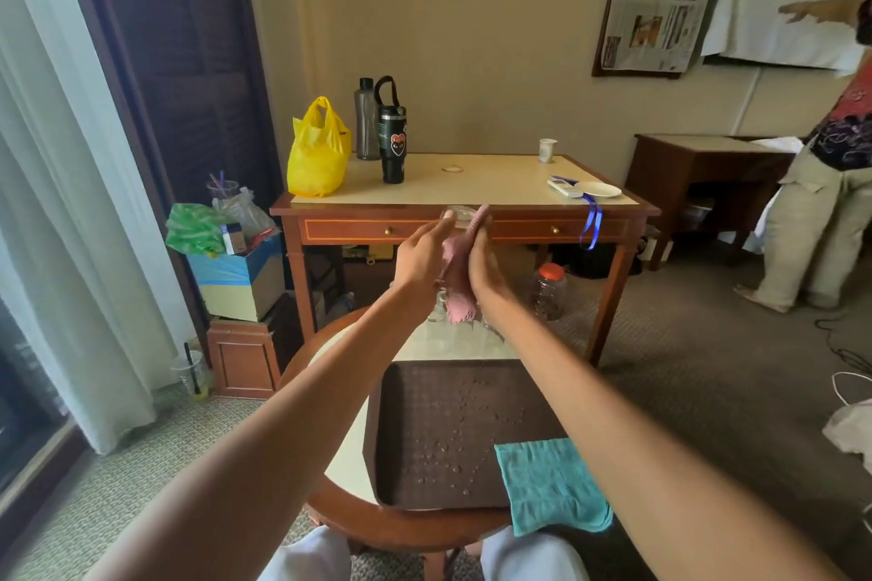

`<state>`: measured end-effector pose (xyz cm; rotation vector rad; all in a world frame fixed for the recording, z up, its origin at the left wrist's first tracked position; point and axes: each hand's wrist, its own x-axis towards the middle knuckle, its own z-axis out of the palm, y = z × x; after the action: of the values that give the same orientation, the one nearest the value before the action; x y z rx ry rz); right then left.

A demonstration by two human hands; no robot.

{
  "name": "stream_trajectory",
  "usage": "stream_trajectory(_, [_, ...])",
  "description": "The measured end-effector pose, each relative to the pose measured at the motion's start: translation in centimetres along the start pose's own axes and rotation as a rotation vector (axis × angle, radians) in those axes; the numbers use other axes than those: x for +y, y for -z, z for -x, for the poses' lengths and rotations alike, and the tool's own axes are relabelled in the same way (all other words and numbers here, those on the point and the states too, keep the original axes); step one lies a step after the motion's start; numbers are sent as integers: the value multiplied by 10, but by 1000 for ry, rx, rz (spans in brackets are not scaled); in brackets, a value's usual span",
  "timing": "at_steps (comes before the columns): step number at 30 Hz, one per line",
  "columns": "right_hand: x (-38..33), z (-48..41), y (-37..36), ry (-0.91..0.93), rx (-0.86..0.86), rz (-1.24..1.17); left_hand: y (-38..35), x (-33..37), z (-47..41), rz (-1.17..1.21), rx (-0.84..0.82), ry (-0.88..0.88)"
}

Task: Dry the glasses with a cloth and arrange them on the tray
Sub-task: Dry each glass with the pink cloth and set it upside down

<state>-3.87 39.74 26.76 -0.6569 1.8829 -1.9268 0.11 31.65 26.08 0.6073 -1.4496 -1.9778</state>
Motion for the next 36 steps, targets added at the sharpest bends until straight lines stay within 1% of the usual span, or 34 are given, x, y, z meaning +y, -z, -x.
stream_trajectory(3, [2,4,-5,8,-83,-8,0,7,-6,45,31,10])
stream_trajectory(6, [6,-6,-15,57,-57,68,2,10,-9,33,49,7])
stream_trajectory(7, [21,-23,-13,60,-37,87,2,9,-10,54,45,17])
stream_trajectory(9, [26,-38,-11,77,2,149,1,6,-11,89,40,65])
stream_trajectory(12, [-14,-18,-10,106,26,55,-2,4,-13,103,24,116])
stream_trajectory(13, [-16,-22,-8,89,0,0,-2,3,-15,89,-1,111])
stream_trajectory(15, [-15,-25,-4,56,-54,4,-2,3,-14,48,-42,81])
stream_trajectory(16, [-16,-21,0,32,-54,23,-3,3,-15,38,-48,64])
stream_trajectory(18, [-14,-17,-1,-37,-76,32,-2,4,-19,29,-16,36])
stream_trajectory(20, [-14,-10,1,-68,-106,24,-2,6,-18,42,23,24])
stream_trajectory(25, [2,-12,-5,-16,-157,47,4,8,-24,14,71,-19])
stream_trajectory(28, [2,-21,-16,55,-97,50,5,6,-27,-4,66,-48])
stream_trajectory(31, [4,-37,-17,73,-9,11,3,6,-27,-36,49,-17])
stream_trajectory(32, [2,-39,-15,66,18,-3,2,4,-27,-46,40,-1])
stream_trajectory(34, [-3,-46,-10,32,12,-51,0,3,-25,-40,19,28])
stream_trajectory(36, [-7,-47,-7,-11,11,-4,-2,0,-25,-33,4,15])
